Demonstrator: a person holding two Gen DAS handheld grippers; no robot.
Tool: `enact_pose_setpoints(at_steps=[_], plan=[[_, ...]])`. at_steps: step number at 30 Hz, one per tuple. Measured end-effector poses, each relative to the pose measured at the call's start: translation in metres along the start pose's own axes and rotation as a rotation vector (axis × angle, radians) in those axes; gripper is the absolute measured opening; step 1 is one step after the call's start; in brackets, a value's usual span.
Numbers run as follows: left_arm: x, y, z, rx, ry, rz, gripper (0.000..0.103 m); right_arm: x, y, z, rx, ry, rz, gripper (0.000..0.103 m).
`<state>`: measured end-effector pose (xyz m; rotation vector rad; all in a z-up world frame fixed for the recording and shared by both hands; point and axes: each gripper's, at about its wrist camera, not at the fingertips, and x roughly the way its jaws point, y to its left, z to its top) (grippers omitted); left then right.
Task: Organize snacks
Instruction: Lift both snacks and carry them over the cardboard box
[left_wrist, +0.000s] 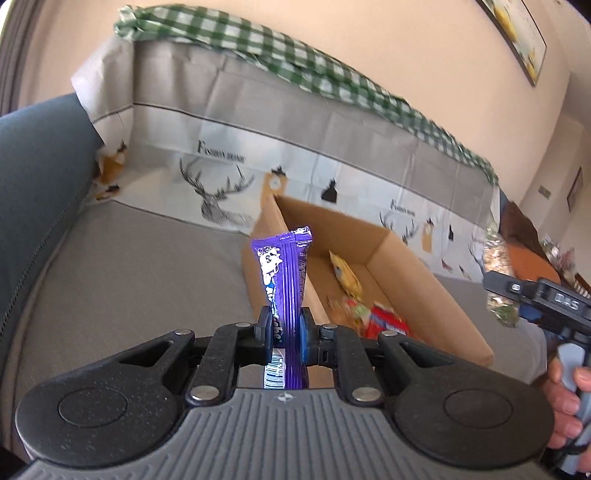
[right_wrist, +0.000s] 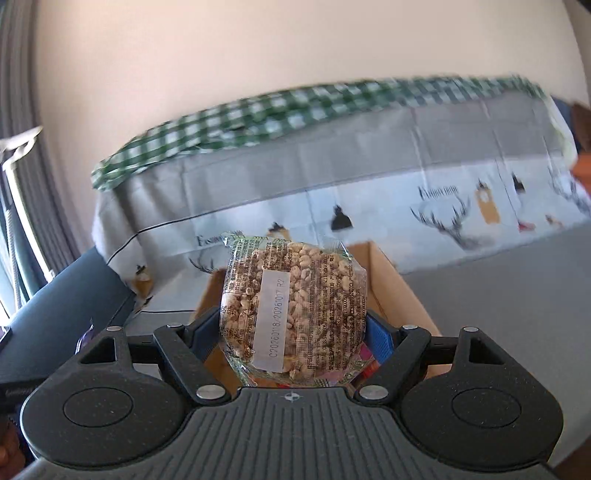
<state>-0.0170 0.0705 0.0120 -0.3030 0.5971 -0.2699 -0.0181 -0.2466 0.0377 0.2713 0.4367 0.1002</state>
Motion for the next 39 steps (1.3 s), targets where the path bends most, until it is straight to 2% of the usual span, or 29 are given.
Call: enact_pose_setpoints(at_steps=[5,11,17,24,39], plan=[[-0.001,-0.010,-0.012,0.033,0.023,-0.003,0.014,0.006,-0.013,-0.022,0.013,0.017,-0.014,0.081],[0.002,-0.010,-0.026,0.033,0.055,0.019,0.014,0.016,-0.011,-0.023,0.010,0.029,0.013,0.081],[0.000,-0.009,-0.050,0.008,0.122,0.037,0.014,0.017,-0.016,-0.023,0.018,0.017,0.036,0.081],[0.003,-0.031,-0.043,0.070,0.121,0.030,0.014,0.016,-0.024,-0.022,0.037,0.003,0.056,0.081],[0.012,-0.049,-0.021,0.089,0.128,0.067,0.014,0.013,-0.026,-0.023,0.032,-0.011,0.090,0.081]])
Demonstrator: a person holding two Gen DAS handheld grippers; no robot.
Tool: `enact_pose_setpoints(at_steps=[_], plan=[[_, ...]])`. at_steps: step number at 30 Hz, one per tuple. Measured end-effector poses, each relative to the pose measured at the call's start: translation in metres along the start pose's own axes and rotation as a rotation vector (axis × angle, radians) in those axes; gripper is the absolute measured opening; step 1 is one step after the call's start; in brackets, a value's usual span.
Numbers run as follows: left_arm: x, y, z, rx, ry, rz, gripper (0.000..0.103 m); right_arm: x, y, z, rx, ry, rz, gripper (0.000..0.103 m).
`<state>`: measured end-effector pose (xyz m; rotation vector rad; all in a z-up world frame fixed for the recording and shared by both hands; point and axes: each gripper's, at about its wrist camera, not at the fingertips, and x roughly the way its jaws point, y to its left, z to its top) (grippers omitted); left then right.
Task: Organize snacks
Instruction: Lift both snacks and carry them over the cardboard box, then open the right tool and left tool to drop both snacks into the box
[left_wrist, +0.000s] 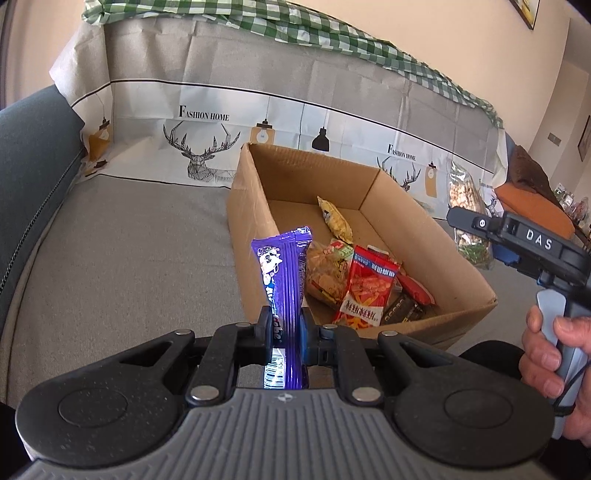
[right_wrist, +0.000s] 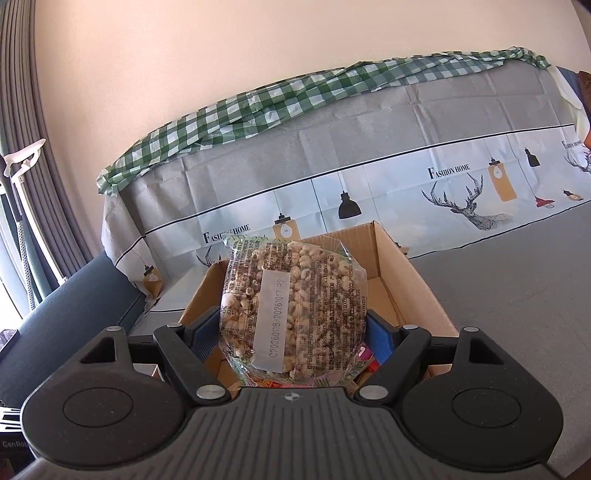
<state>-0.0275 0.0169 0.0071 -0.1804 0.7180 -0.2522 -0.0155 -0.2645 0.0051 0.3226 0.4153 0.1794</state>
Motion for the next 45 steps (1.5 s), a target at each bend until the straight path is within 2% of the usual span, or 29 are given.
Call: enact_pose_setpoints(at_steps=[21,26,34,35,36,37,40,45], plan=[[0.007,-0.029,0.036,0.022,-0.015,-0.017,0.014,0.003,0.001,0.002,-0.021,-0.001,0.001,0.081],[0.019,-0.043,0.067,0.027,-0.045,-0.032,0.014,0.005,0.004,0.002,-0.017,-0.014,-0.009,0.081],[0.037,-0.087,0.139,0.099,-0.159,-0.071,0.015,0.010,-0.001,0.002,0.007,-0.030,-0.049,0.081],[0.041,-0.091,0.145,0.112,-0.155,-0.061,0.016,0.011,-0.002,0.002,0.011,-0.032,-0.054,0.081],[0.047,-0.094,0.149,0.115,-0.133,-0.051,0.025,0.013,-0.004,0.003,0.014,-0.032,-0.057,0.082],[0.053,-0.095,0.152,0.108,-0.106,-0.041,0.038,0.014,-0.005,0.003,0.016,-0.030,-0.057,0.083],[0.059,-0.094,0.154,0.082,-0.090,-0.024,0.042,0.017,-0.004,0.003,0.010,-0.017,-0.063,0.096],[0.061,-0.089,0.145,0.074,-0.063,0.001,0.049,0.016,-0.006,0.002,0.015,-0.019,-0.062,0.102]])
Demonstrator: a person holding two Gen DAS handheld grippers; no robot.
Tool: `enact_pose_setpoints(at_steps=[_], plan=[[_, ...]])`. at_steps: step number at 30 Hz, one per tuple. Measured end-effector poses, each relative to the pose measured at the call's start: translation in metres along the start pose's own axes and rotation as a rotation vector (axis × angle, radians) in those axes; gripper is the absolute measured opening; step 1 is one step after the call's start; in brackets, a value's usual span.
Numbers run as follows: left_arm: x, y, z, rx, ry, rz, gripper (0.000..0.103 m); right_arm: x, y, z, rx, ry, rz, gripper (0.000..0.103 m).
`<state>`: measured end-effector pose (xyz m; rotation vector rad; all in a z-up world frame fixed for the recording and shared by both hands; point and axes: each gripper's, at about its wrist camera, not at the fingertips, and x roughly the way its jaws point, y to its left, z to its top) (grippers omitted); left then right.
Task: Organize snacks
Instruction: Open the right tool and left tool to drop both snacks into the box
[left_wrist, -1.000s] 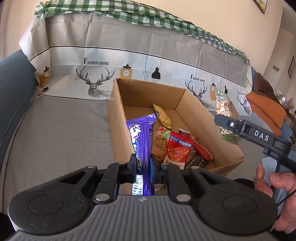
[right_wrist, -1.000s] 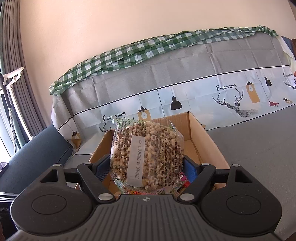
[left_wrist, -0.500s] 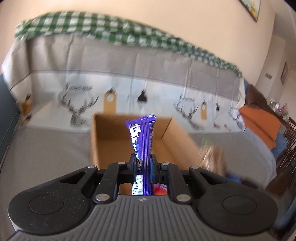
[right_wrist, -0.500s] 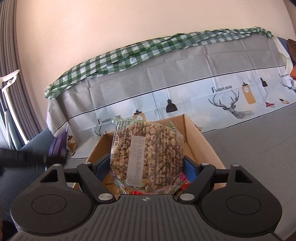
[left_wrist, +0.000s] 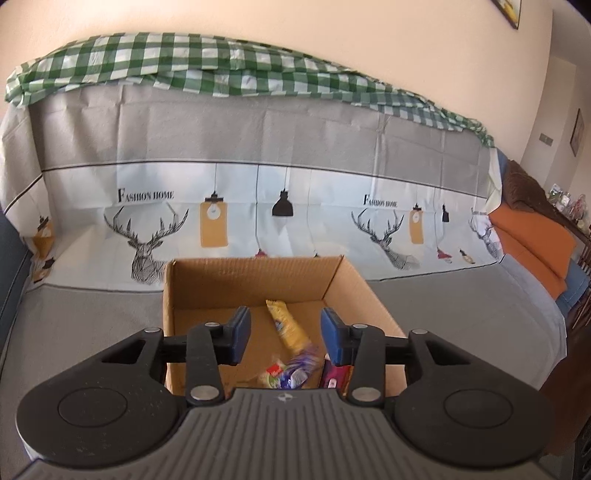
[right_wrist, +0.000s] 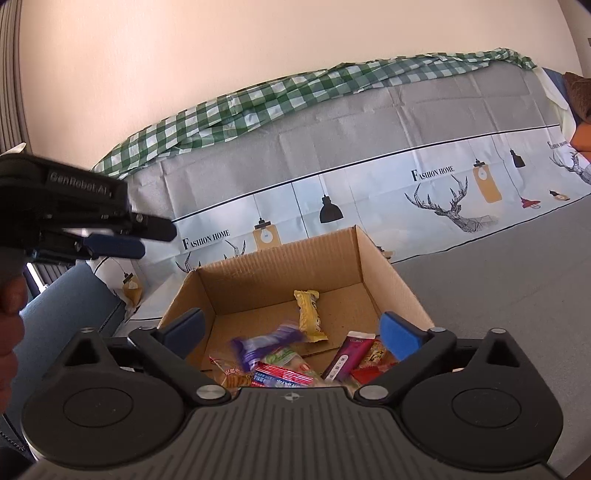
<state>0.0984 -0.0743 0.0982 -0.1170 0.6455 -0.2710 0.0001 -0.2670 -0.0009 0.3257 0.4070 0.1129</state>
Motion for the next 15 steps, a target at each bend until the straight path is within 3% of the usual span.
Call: enact_pose_setpoints(at_steps=[5,10,15], plan=[[-0.006,0.004,-0.009,-0.024,0.024,0.026,0.063,0.003,-0.001,0.001,0.012,0.021,0.002,0.102],[-0.024,0.007,-0.021,-0.050,0.024,0.063,0.086,0.002,0.000,-0.001,0.008,0.035,0.006,0.102],[-0.053,0.002,-0.045,-0.036,-0.015,0.105,0.088,-0.006,0.005,-0.003,-0.019,0.022,-0.023,0.102]])
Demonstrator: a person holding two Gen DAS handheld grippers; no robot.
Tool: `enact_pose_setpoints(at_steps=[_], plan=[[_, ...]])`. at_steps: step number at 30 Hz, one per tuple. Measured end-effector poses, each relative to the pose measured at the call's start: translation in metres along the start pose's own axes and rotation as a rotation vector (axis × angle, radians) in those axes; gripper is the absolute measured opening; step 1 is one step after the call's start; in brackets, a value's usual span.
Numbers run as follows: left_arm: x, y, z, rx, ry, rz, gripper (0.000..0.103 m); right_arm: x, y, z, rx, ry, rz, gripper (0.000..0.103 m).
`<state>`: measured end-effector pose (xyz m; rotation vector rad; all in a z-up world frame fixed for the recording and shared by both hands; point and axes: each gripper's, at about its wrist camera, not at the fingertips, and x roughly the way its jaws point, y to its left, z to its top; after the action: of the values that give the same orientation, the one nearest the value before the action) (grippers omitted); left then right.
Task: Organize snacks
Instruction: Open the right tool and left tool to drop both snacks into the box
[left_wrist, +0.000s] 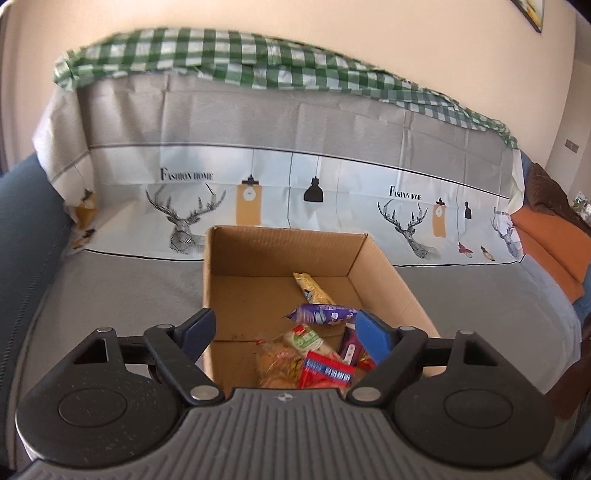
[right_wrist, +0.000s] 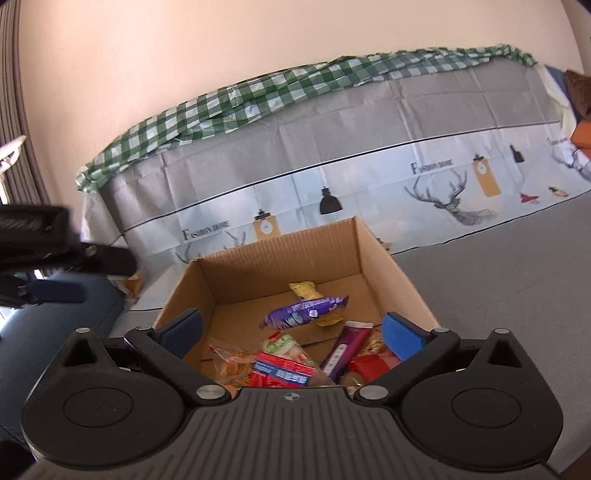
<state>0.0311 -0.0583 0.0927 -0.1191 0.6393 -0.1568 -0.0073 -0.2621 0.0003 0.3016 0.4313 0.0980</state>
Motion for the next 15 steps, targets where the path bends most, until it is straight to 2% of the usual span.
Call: enact_pose_setpoints(at_steps=[4,6,9,15], plan=[[-0.030,-0.005,-0.020,0.031,-0.052,0.027,0.091,-0.006,0.007,-0.002,-0.033,0.006,-0.055,0.102],[-0.041,-0.006,-0.027,0.031,-0.051,0.031,0.093,-0.011,0.011,-0.004,-0.045,0.017,-0.069,0.102],[-0.054,-0.002,-0.039,-0.005,-0.029,-0.004,0.102,-0.023,0.014,-0.009,-0.051,0.033,-0.090,0.102],[-0.065,-0.004,-0.070,0.012,0.001,0.035,0.102,-0.058,0.019,-0.020,-0.059,0.009,-0.096,0.102]])
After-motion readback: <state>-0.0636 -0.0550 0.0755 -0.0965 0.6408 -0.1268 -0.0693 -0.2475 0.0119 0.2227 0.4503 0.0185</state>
